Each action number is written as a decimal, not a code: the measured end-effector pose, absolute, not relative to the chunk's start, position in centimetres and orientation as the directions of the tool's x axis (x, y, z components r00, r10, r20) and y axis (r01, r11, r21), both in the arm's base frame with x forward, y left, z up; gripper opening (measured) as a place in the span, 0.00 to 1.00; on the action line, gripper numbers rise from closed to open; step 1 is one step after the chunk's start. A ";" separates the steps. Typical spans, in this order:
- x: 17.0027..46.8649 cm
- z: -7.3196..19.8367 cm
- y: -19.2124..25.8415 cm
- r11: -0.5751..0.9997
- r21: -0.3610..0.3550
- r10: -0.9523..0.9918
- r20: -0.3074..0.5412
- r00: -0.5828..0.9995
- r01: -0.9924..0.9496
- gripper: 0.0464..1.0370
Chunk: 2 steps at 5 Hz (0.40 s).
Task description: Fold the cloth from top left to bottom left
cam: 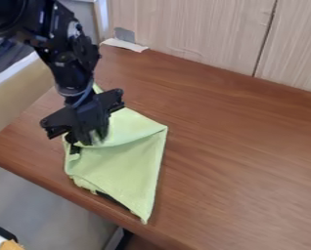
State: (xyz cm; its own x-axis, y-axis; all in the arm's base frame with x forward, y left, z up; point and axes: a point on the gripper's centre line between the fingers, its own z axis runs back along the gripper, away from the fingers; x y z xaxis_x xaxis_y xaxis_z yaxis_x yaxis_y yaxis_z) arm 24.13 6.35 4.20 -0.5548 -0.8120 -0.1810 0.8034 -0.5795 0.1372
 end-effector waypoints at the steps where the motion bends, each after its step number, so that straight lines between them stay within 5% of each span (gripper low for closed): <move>1: 24.0 4.2 6.2 -0.584 0.130 -0.809 -0.171 -0.562 0.801 0.76; 2: 24.0 4.2 6.1 -0.589 0.125 -0.806 -0.168 -0.568 0.799 0.97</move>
